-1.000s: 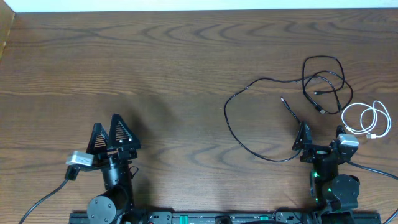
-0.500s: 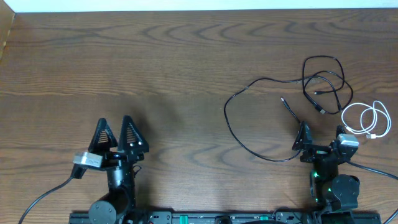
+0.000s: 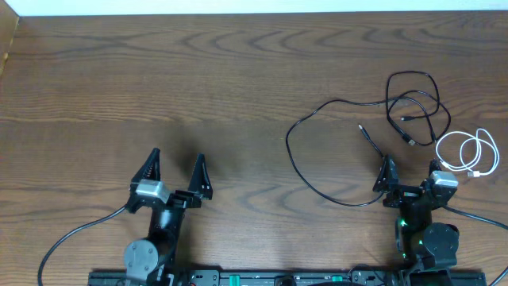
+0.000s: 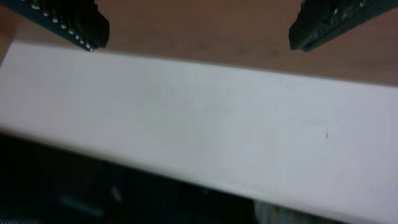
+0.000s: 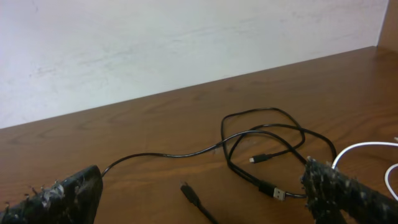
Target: Untangle cables
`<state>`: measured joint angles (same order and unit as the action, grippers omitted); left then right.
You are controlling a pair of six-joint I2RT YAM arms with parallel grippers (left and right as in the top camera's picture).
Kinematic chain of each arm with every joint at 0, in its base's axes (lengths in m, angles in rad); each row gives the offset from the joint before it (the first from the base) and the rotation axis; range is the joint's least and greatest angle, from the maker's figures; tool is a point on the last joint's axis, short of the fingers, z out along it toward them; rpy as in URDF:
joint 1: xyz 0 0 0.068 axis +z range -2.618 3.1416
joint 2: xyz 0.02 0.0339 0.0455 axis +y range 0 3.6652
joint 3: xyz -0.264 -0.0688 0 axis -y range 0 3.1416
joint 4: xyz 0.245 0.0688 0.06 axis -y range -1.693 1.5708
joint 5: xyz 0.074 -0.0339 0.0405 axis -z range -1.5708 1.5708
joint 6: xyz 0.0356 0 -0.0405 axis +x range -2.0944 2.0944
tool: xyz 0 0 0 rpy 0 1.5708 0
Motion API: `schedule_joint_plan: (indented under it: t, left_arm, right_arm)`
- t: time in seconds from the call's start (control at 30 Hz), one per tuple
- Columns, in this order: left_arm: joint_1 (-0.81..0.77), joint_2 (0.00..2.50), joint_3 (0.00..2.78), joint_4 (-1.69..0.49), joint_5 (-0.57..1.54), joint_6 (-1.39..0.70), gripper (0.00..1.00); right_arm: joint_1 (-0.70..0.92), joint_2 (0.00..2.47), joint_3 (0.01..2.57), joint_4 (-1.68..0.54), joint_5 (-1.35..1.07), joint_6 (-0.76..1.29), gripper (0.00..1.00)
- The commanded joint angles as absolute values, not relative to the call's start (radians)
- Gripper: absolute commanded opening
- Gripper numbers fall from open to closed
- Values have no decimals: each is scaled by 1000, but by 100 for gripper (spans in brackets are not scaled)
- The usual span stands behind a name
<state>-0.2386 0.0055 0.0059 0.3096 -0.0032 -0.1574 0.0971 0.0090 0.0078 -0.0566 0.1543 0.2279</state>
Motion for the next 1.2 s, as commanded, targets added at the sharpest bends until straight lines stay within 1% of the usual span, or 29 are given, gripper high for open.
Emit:
schedule_joint_plan:
  t: [0.0, 0.3, 1.17]
  left_arm:
    - [-205, 2, 4, 220, 22, -100, 98]
    - [-146, 2, 4, -78, 14, -48, 98]
    - [-144, 5, 4, -72, 12, -42, 98]
  right_arm:
    - [91, 6, 6, -60, 158, 231, 99]
    - [91, 6, 6, -60, 158, 231, 99]
    - [91, 6, 6, -60, 158, 231, 99]
